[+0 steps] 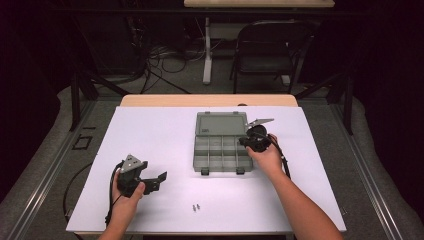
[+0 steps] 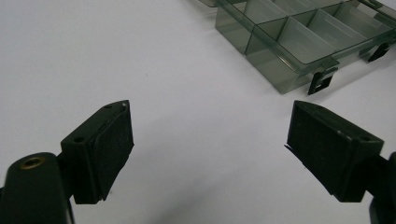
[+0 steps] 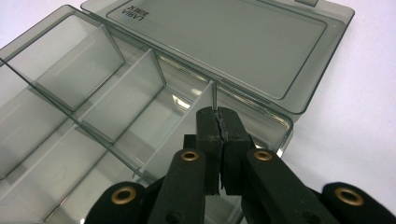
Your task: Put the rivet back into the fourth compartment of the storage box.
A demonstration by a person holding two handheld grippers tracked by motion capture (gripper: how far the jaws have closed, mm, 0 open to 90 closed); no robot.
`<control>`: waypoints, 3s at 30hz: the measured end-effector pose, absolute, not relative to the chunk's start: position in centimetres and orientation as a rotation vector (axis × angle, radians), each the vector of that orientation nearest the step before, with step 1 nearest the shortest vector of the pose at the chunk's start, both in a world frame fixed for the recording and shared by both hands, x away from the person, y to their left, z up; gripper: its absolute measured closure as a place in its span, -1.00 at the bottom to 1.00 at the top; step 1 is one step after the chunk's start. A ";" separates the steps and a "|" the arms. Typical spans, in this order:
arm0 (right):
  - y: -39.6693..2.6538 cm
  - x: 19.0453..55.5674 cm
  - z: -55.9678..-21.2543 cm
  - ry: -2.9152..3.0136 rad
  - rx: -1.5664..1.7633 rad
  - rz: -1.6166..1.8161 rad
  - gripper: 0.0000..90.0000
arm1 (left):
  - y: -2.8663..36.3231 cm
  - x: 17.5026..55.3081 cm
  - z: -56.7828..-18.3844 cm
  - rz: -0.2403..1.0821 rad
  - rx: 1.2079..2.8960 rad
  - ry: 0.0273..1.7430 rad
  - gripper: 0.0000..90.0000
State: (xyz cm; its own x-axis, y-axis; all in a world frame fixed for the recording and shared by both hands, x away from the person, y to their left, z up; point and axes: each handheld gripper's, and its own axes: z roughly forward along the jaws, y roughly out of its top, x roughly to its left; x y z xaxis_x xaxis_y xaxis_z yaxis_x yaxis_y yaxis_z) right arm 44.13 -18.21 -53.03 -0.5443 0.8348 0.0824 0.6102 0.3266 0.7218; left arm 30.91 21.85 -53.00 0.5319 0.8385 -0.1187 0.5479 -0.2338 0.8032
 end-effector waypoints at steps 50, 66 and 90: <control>-17.6 32.4 -49.3 2.210 1.001 1.264 -0.36 | 21.7 30.8 -53.0 0.431 1.911 1.128 -0.67; -15.4 30.8 -51.0 2.282 0.936 1.269 -0.32 | 21.9 30.7 -52.9 0.430 1.910 1.126 -0.67; -10.5 28.5 -54.4 2.451 0.820 1.322 0.12 | 21.9 30.8 -53.0 0.423 1.913 1.125 -0.66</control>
State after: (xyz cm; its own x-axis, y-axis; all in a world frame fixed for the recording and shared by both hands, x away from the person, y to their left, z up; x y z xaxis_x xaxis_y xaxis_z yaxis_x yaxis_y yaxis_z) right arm 28.48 -10.46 -54.44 -0.8144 0.5778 0.0542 0.3627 0.4339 0.8247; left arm 30.78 21.88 -52.97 0.5368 0.8344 -0.1250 0.5452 -0.2300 0.8061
